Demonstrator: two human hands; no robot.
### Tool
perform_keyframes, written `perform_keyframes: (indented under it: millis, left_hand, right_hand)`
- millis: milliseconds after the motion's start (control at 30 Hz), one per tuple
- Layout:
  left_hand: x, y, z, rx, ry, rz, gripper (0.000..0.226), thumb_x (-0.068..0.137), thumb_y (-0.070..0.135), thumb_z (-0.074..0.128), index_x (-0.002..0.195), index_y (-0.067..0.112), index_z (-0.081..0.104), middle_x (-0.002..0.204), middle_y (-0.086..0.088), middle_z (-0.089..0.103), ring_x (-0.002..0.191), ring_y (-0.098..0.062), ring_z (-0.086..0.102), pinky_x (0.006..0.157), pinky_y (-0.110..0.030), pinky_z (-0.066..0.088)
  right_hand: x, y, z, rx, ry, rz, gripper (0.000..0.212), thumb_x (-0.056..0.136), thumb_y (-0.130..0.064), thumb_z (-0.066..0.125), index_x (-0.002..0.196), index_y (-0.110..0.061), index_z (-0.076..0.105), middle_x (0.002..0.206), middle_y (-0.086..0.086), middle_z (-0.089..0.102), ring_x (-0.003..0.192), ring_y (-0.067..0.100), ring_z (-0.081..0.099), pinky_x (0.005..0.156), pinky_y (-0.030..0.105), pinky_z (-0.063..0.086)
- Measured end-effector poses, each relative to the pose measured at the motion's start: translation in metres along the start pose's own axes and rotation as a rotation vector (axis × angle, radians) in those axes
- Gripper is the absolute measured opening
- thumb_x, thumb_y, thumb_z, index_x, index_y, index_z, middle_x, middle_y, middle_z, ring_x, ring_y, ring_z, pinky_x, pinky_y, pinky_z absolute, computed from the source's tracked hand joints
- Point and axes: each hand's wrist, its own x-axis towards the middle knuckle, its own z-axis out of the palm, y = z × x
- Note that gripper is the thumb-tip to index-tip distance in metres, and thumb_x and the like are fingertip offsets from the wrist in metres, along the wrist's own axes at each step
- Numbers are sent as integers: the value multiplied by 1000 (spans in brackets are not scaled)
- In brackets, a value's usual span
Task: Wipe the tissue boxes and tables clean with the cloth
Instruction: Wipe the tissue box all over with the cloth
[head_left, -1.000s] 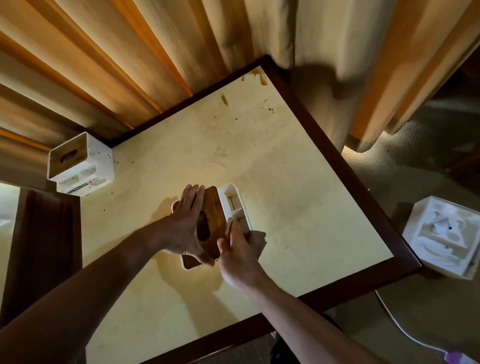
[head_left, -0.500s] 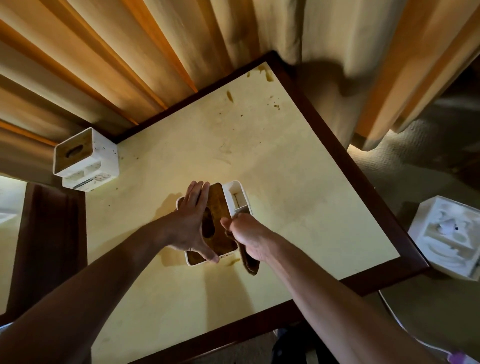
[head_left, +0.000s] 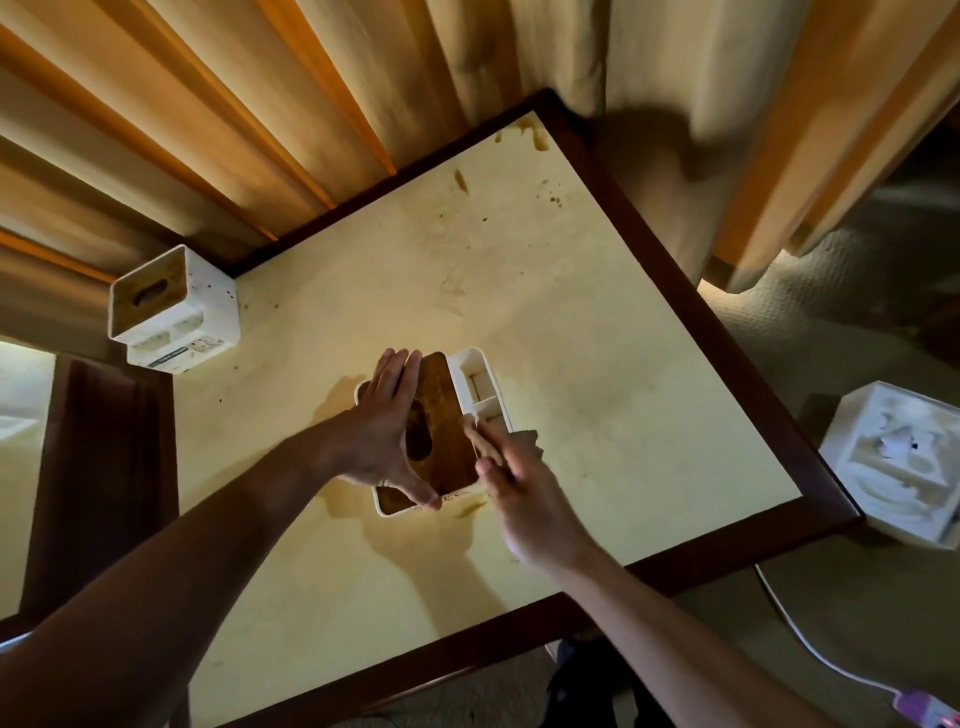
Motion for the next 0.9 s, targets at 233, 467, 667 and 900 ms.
perform_keyframes:
  millis: [233, 467, 667, 900]
  left_hand:
    - [-5, -2, 2, -65, 29, 1, 170, 43, 71, 88, 144, 31, -42, 150, 17, -47, 138, -11, -40, 121, -46, 2]
    - [-16, -8, 25, -293, 134, -176, 175, 32, 81, 82, 146, 25, -39, 155, 12, -38, 147, -15, -30, 124, -50, 2]
    - [-21, 2, 44, -515, 348, -328, 182, 12, 96, 65, 151, 27, -30, 164, -1, -18, 150, -18, -23, 122, -53, 0]
    - [-19, 35, 53, -784, 479, -623, 174, 20, 92, 69, 152, 29, -25, 165, -11, -8, 152, -27, -13, 118, -65, 8]
  right_hand:
    - [-7, -22, -48, 309, 195, -19, 33, 102, -16, 46, 124, -40, 52, 120, -18, 57, 119, 4, 53, 100, 24, 44]
    - [-3, -19, -59, 301, 299, 41, 34, 103, -27, 44, 136, -24, 52, 108, -23, 58, 114, 8, 56, 103, 28, 43]
    - [0, -5, -48, 298, 297, 81, 31, 104, -24, 43, 132, -23, 57, 126, -6, 62, 120, 9, 56, 104, 29, 45]
    - [2, 4, -33, 342, 314, 105, 27, 103, -24, 46, 125, -23, 62, 111, -6, 67, 97, 4, 63, 83, 16, 52]
